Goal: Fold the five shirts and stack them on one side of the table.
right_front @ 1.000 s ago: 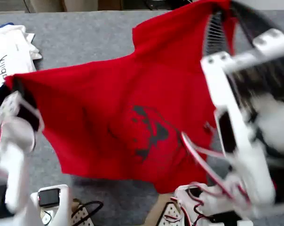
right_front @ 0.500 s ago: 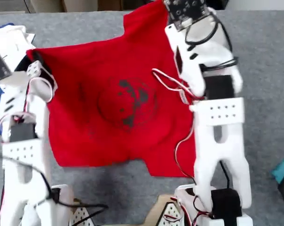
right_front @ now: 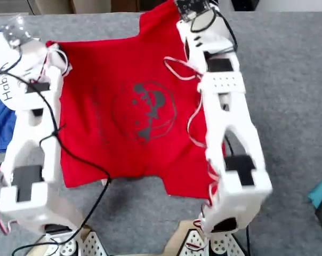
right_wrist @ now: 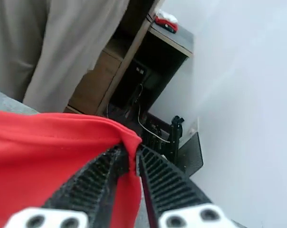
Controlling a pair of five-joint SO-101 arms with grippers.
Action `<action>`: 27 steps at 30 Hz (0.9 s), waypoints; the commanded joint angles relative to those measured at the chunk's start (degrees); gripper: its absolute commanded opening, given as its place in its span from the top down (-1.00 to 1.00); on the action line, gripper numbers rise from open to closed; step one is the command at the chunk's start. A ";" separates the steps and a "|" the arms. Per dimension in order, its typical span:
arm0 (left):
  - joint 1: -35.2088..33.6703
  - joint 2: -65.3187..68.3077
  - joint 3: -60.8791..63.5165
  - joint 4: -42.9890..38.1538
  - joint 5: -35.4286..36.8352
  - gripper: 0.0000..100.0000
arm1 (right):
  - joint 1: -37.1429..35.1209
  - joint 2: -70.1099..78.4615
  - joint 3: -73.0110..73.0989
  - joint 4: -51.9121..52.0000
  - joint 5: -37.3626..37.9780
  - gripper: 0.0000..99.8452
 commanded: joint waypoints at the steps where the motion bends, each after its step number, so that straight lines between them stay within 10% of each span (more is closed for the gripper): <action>1: 1.67 5.32 -12.57 2.90 -3.16 0.96 | 2.15 9.10 -15.43 -1.41 -0.53 0.99; 27: 2.90 18.24 -49.41 65.67 -6.68 0.96 | 3.03 34.15 -86.73 79.12 -9.49 0.99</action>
